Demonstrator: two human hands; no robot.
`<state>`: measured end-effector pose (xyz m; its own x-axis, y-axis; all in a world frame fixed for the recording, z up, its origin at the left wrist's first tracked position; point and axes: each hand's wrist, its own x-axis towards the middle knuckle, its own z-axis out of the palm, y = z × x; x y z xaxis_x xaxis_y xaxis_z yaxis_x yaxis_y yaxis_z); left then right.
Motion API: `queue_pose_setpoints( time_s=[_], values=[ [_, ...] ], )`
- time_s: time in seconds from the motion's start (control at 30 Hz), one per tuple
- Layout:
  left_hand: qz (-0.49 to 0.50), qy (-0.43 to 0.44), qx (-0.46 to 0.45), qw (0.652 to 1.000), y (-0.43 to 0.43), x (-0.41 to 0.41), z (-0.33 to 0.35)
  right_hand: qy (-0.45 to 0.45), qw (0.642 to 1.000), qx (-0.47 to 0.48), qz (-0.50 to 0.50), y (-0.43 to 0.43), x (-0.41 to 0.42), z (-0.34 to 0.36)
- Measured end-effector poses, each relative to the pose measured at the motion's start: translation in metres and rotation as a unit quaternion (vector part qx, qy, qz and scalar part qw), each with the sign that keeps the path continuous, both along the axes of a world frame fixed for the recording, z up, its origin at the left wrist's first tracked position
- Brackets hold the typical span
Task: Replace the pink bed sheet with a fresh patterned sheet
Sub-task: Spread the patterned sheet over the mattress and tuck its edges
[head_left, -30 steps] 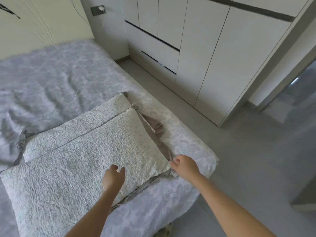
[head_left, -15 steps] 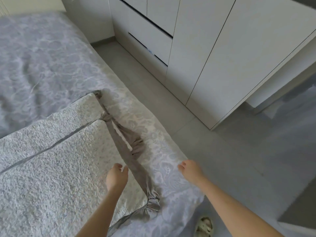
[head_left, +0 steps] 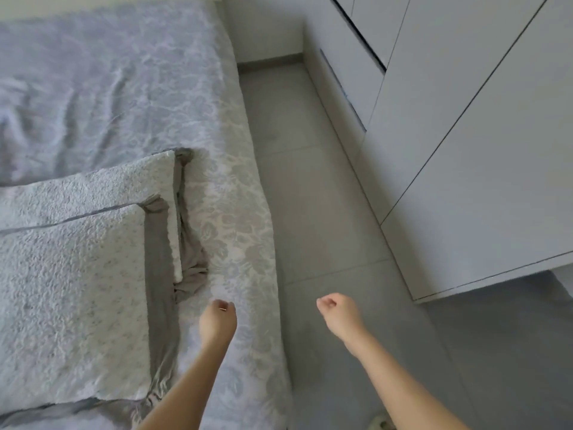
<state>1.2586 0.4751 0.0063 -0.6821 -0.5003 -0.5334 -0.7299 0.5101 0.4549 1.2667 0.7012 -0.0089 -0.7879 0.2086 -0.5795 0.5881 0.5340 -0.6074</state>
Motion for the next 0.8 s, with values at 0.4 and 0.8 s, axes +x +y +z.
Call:
queue_pose_setpoints(
  time_s=[0.4,0.8],
  values=[
    [0.396,0.076,0.249,0.881,0.106,-0.077,-0.063,-0.174,0.960,-0.214,-0.048,0.015,-0.122,-0.101],
    [0.101,0.172,-0.141,0.970,0.067,-0.201,-0.116,-0.329,0.891,-0.313,-0.029,-0.060,-0.235,-0.246]
  ],
)
